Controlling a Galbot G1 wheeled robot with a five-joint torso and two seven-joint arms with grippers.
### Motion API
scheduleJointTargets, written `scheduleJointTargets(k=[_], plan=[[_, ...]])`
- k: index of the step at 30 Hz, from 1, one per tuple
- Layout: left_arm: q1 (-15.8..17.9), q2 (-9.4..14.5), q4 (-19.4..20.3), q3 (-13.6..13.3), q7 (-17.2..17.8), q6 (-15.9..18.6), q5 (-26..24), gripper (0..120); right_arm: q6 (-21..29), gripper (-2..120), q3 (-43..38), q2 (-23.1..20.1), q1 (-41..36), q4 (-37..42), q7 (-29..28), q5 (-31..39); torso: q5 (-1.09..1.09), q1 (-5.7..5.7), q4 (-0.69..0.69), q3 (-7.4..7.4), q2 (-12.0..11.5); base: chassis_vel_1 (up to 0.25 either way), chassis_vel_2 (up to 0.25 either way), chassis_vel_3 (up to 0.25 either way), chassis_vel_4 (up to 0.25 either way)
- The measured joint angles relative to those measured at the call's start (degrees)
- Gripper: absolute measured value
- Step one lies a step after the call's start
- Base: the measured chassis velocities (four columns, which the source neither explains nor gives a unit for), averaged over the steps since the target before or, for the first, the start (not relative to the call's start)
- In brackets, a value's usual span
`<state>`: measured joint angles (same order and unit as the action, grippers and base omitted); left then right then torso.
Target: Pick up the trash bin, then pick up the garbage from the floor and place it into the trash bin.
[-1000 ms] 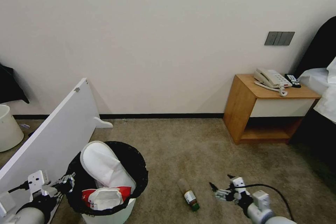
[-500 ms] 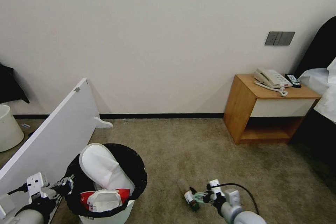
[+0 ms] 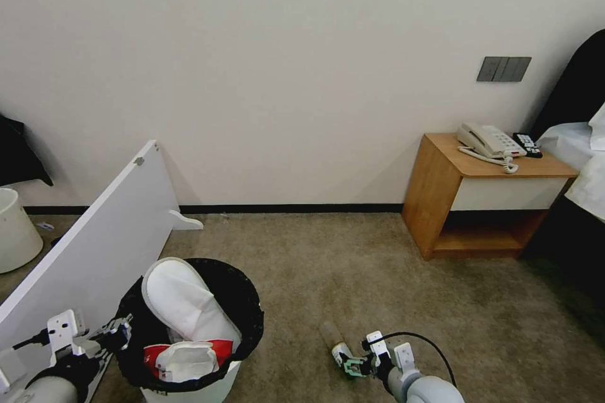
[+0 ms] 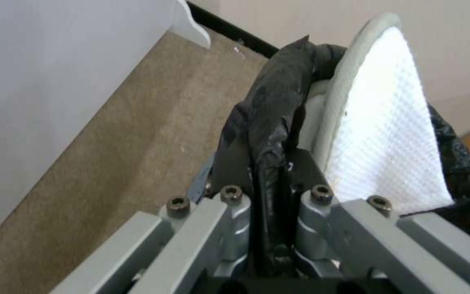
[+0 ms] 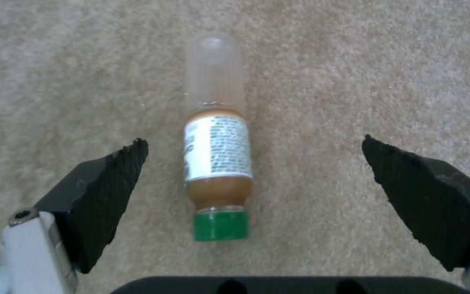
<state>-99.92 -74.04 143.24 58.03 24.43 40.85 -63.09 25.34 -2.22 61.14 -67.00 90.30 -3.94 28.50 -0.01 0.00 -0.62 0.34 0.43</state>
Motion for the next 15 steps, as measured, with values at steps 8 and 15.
scheduleJointTargets(k=[8, 15], plan=[[-0.14, 0.19, 0.0, 0.02, 0.05, 0.0, -0.01, 5, -0.15, 100, 1.64, 3.7, 3.61, -4.73, 0.44, -0.48, 0.0, 0.0, 0.01, 0.0, 0.0, 0.0, 0.0, 0.0, 0.0], [-0.24, 0.37, 0.0, 0.17, 0.08, 0.01, -0.04, 5, -0.34, 100, 3.01, 5.98, 6.25, -7.6, 0.83, -0.36, 0.0, 0.0, 0.01, 0.0, 0.0, 0.0, 0.0, 0.0, 0.0]])
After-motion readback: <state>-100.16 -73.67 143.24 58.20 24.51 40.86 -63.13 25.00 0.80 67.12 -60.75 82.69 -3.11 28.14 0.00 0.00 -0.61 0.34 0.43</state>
